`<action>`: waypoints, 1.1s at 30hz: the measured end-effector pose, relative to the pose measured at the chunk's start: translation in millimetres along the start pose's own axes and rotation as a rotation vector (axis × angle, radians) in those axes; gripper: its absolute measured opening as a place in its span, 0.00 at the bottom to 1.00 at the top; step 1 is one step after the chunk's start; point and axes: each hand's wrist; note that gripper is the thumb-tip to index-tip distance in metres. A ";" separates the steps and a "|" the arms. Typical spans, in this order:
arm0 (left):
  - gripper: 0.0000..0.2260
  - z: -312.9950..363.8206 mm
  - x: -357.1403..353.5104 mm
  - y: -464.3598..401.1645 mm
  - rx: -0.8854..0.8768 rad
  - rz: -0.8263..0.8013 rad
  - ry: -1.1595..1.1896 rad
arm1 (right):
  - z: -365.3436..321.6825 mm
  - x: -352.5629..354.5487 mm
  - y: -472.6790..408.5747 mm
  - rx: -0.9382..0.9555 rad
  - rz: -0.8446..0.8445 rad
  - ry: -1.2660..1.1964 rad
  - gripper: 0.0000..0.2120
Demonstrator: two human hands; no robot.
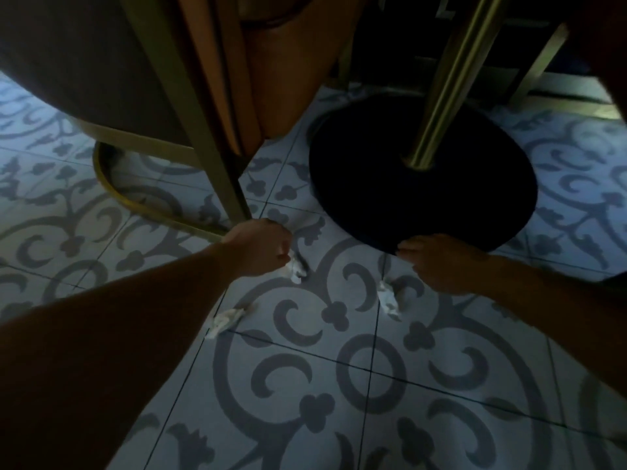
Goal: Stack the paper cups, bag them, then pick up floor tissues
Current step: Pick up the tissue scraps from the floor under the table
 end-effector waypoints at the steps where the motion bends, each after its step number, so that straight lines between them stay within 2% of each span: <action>1: 0.11 -1.4 1.2 -1.0 -0.005 -0.011 0.004 | -0.2 -2.7 4.7 -0.002 -0.027 0.003 0.21; 3: 0.12 -4.4 0.4 -1.2 0.006 -0.049 0.032 | -0.3 -3.0 17.7 -0.061 -0.047 -0.111 0.21; 6: 0.12 -6.3 -6.5 -0.3 0.052 -0.063 0.086 | 2.0 1.2 32.7 -0.106 -0.106 -0.162 0.23; 9: 0.13 0.2 -13.6 -3.8 0.047 -0.148 0.118 | 3.7 1.4 36.7 -0.151 -0.115 -0.237 0.22; 17: 0.16 13.0 -15.7 -16.3 0.058 -0.195 0.117 | 1.4 -9.8 34.4 -0.166 -0.105 -0.268 0.23; 22: 0.22 14.7 -29.9 -20.6 0.097 -0.240 0.095 | -14.0 -16.7 30.3 -0.087 -0.072 -0.260 0.23; 27: 0.27 15.0 -44.3 -28.4 0.092 -0.296 0.146 | -18.2 -20.5 24.1 -0.103 -0.132 -0.294 0.25; 33: 0.40 22.3 -60.7 -39.0 0.124 -0.428 0.201 | -26.0 -18.9 24.7 -0.114 -0.170 -0.355 0.26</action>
Point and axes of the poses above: each hand's wrist, its own y-axis away from the middle knuckle, its own x-axis out of the back of the hand, z = x × y, and after that the axes turned 2 degrees about -x, right-handed
